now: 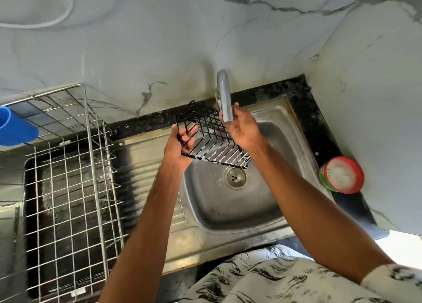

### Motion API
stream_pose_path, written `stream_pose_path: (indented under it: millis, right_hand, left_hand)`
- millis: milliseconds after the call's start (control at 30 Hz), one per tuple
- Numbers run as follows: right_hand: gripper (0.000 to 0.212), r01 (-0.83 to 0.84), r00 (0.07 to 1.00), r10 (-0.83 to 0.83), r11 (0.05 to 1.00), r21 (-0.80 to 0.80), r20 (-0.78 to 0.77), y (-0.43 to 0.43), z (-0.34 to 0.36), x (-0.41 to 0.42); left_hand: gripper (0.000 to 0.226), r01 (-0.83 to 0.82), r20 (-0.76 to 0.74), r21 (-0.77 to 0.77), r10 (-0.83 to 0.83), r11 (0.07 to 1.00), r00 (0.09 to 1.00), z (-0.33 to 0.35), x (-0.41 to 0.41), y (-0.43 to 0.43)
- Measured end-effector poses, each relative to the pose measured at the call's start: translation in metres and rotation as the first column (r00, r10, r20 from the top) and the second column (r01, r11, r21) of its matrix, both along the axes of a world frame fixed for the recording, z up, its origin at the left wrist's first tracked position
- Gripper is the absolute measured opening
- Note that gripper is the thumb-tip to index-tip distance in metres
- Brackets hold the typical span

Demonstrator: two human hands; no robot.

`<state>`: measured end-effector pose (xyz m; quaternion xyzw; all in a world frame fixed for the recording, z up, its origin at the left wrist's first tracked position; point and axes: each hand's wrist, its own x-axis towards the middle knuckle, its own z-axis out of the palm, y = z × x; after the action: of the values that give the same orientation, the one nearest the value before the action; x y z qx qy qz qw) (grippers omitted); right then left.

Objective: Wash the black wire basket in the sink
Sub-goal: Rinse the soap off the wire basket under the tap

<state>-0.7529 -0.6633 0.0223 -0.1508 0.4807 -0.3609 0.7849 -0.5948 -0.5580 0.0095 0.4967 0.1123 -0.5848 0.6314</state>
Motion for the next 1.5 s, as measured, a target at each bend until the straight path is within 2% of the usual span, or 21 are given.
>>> stream_pose_path:
  millis: [133, 233, 367, 433, 467, 533, 600, 667, 700, 800, 833, 867, 933, 967, 1000, 1067, 1100, 1200, 1300, 1433, 1500]
  right_hand:
    - [0.037, -0.157, 0.976, 0.14, 0.983, 0.095, 0.167, 0.008, 0.016, -0.003]
    - [0.034, -0.399, 0.917, 0.393, 0.906, -0.143, -0.068, 0.015, 0.021, -0.013]
    - [0.042, -0.765, 0.626, 0.444, 0.506, -0.398, -0.641, 0.052, 0.011, -0.029]
    - [0.057, -0.888, 0.451, 0.282, 0.241, -0.392, -0.847, 0.081, -0.006, -0.04]
    - [0.062, -0.91, 0.404, 0.17, 0.171, -0.377, -0.899, 0.09, -0.018, -0.047]
    - [0.066, -0.923, 0.337, 0.075, 0.223, -0.314, -0.938, 0.09, -0.045, -0.061]
    - [0.074, -0.909, 0.224, 0.184, 0.395, -0.137, -0.957, 0.076, -0.06, -0.072]
    - [0.082, -0.869, 0.207, 0.275, 0.493, -0.047, -0.939, 0.069, -0.062, -0.075]
    - [0.081, -0.874, 0.234, 0.241, 0.476, -0.096, -0.942, 0.075, -0.057, -0.069]
    - [0.076, -0.916, 0.367, 0.036, 0.187, -0.354, -0.93, 0.102, -0.049, -0.05]
    - [0.075, -0.914, 0.384, -0.001, 0.14, -0.38, -0.923, 0.102, -0.053, -0.05]
    - [0.075, -0.911, 0.376, -0.01, 0.178, -0.371, -0.927, 0.097, -0.057, -0.052]
    - [0.077, -0.896, 0.269, 0.094, 0.389, -0.214, -0.958, 0.08, -0.066, -0.06]
    - [0.076, -0.886, 0.242, 0.158, 0.438, -0.152, -0.957, 0.075, -0.064, -0.065]
    - [0.071, -0.885, 0.302, 0.169, 0.414, -0.211, -0.938, 0.078, -0.061, -0.065]
    - [0.066, -0.921, 0.372, 0.124, 0.169, -0.35, -0.92, 0.092, -0.067, -0.065]
    - [0.068, -0.92, 0.385, 0.144, 0.142, -0.366, -0.912, 0.096, -0.066, -0.064]
    - [0.079, -0.887, 0.358, 0.108, 0.351, -0.301, -0.927, 0.093, -0.065, -0.071]
    - [0.086, -0.844, 0.324, 0.333, 0.524, -0.112, -0.886, 0.072, -0.072, -0.085]
    - [0.091, -0.595, 0.666, 0.459, 0.803, -0.046, -0.588, 0.042, -0.068, -0.083]
    - [0.079, -0.578, 0.731, 0.517, 0.816, 0.0, -0.445, 0.028, -0.059, -0.083]
  left_hand:
    - [0.045, -0.02, -0.035, -0.021, 0.019, 1.0, 0.999, -0.004, -0.001, 0.001]
    - [0.044, -0.026, -0.04, -0.021, 0.026, 0.999, 0.999, -0.003, 0.0, 0.001]
    - [0.042, -0.049, -0.038, -0.026, 0.048, 0.998, 0.998, -0.001, 0.001, 0.001]
    - [0.042, -0.043, -0.033, -0.017, 0.042, 0.999, 0.999, -0.001, -0.001, 0.004]
    - [0.042, -0.05, -0.029, -0.012, 0.049, 0.999, 0.998, -0.002, -0.002, 0.006]
    - [0.044, -0.076, -0.025, -0.006, 0.076, 0.997, 0.997, -0.003, -0.002, 0.011]
    - [0.047, -0.105, -0.028, -0.016, 0.105, 0.994, 0.994, -0.005, 0.0, 0.018]
    - [0.048, -0.133, -0.035, -0.013, 0.133, 0.991, 0.991, -0.008, 0.001, 0.022]
    - [0.048, -0.139, -0.033, 0.0, 0.139, 0.99, 0.99, -0.008, 0.001, 0.024]
    - [0.06, -0.143, -0.019, -0.001, 0.143, 0.99, 0.99, -0.009, -0.001, 0.024]
    - [0.065, -0.144, -0.013, -0.015, 0.143, 0.99, 0.99, -0.008, -0.002, 0.024]
    - [0.067, -0.139, -0.007, -0.02, 0.139, 0.99, 0.99, -0.007, -0.002, 0.024]
    - [0.061, -0.138, 0.008, -0.012, 0.138, 0.99, 0.99, -0.004, -0.002, 0.025]
    - [0.058, -0.135, 0.024, -0.009, 0.135, 0.991, 0.991, -0.002, -0.002, 0.025]
    - [0.06, -0.13, 0.032, -0.009, 0.13, 0.992, 0.991, -0.002, -0.001, 0.025]
    - [0.068, -0.131, 0.018, -0.014, 0.131, 0.991, 0.991, -0.002, 0.0, 0.027]
    - [0.071, -0.13, 0.015, -0.017, 0.13, 0.991, 0.991, -0.001, -0.001, 0.028]
    - [0.074, -0.1, 0.029, -0.029, 0.101, 0.995, 0.995, -0.002, -0.004, 0.032]
    - [0.073, -0.069, 0.038, -0.044, 0.071, 0.997, 0.997, -0.002, -0.004, 0.039]
    - [0.06, -0.117, -0.023, 0.01, 0.117, 0.993, 0.993, 0.002, 0.001, 0.048]
    - [0.051, -0.135, -0.05, 0.027, 0.136, 0.99, 0.989, 0.01, 0.0, 0.052]
